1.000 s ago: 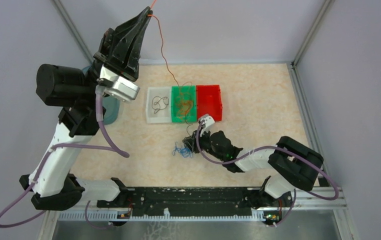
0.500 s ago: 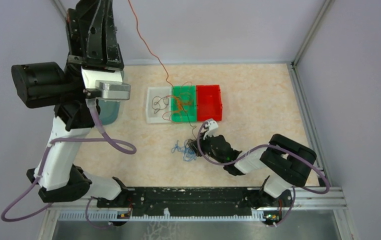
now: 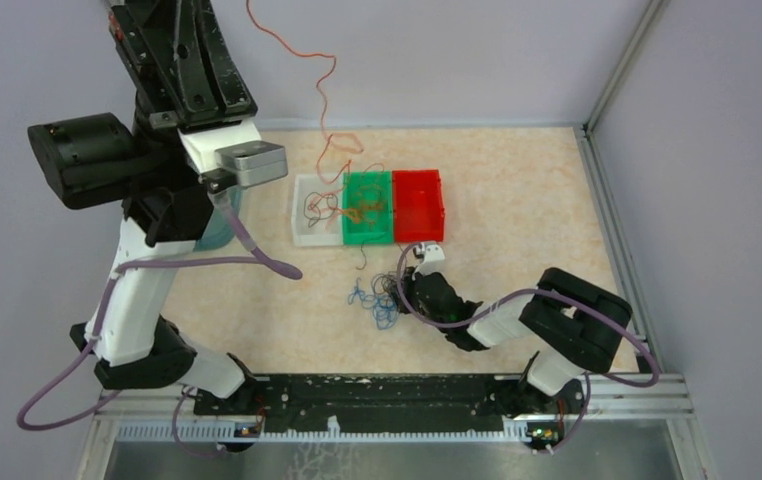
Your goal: Untangle the cables
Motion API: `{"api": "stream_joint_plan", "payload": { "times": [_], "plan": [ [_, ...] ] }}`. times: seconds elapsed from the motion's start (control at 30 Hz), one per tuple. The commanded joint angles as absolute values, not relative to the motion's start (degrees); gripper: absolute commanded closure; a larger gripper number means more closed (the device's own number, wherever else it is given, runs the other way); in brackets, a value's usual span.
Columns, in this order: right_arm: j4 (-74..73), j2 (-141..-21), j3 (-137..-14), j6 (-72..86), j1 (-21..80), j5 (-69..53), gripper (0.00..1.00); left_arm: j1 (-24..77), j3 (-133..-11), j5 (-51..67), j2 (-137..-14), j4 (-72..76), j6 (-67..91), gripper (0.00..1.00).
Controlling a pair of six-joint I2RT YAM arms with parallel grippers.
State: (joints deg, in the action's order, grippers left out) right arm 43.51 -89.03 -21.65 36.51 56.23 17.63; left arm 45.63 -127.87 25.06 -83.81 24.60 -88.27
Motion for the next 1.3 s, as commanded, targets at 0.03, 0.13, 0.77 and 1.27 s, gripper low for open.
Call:
{"api": "stream_joint_plan", "payload": {
  "times": [0.03, 0.13, 0.77, 1.27],
  "plan": [
    [41.1, -88.5, -23.7, 38.7, 57.3, 21.4, 0.89, 45.9, -133.6, 26.6, -86.6, 25.5, -91.5, 1.0],
    [42.9, -86.0, -23.4, 35.6, 57.7, 19.4, 0.76, 45.8, -129.9, 24.4, -83.7, 17.1, -90.2, 1.0],
    [26.9, -53.1, -21.4, 27.1, 57.7, 15.9, 0.48, 45.8, -100.1, 12.3, -78.2, 10.6, -83.2, 1.0],
    [17.7, -49.1, -22.8, 28.1, 56.8, 28.6, 0.53, 37.4, -93.6, 9.5, -85.9, 14.7, -76.5, 1.0]
  ]
}}
